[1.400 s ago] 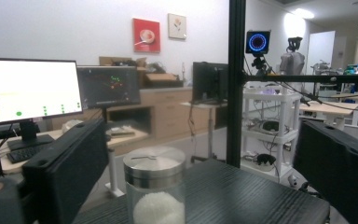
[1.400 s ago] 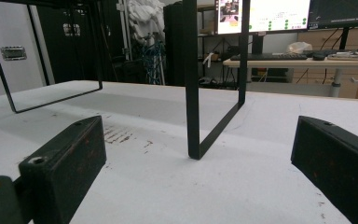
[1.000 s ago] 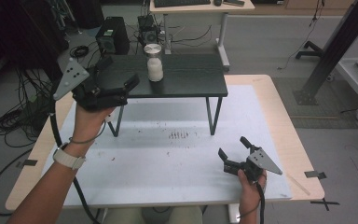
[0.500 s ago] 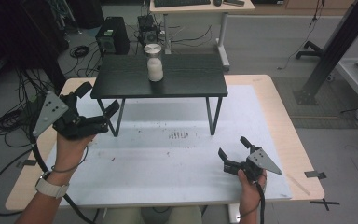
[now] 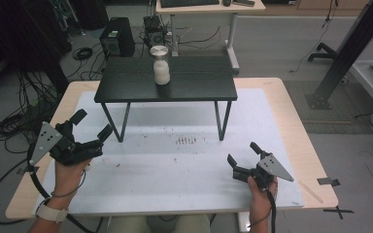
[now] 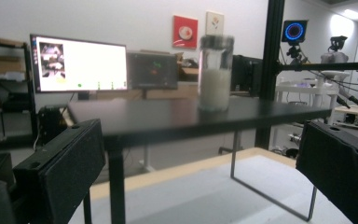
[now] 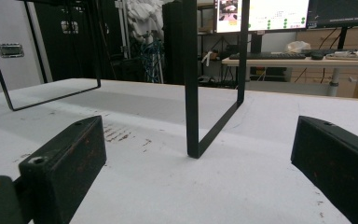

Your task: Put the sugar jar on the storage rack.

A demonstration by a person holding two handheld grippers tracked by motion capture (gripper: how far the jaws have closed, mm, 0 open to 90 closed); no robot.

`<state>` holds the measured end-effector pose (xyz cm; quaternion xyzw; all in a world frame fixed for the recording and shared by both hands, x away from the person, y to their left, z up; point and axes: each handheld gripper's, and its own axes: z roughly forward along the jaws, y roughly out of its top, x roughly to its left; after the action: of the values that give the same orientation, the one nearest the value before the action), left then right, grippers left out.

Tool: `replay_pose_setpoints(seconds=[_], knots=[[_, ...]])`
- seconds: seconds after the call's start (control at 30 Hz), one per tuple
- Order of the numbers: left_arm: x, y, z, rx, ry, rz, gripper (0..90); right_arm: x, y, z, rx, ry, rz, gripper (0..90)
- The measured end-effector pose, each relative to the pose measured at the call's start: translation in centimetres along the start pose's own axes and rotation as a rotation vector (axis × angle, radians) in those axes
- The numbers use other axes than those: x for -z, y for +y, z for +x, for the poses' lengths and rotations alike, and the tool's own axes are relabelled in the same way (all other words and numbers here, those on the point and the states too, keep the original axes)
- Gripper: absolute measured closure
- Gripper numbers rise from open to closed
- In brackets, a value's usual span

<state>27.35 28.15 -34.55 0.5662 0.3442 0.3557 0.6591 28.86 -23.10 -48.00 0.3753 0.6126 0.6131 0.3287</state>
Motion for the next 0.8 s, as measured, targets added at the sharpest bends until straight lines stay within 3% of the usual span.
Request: replay_pose_setpoints(seconds=[0.4, 0.8], knots=[[1.6, -5.8, 1.6, -0.024, 0.057, 0.079, 3.0, 0.0, 0.0, 0.0, 0.007, -0.006, 0.002, 3.1], [2.6, -9.3, 2.8, -0.016, 0.104, 0.126, 3.3, -0.1, 0.0, 0.1, 0.007, -0.012, 0.006, 3.1]])
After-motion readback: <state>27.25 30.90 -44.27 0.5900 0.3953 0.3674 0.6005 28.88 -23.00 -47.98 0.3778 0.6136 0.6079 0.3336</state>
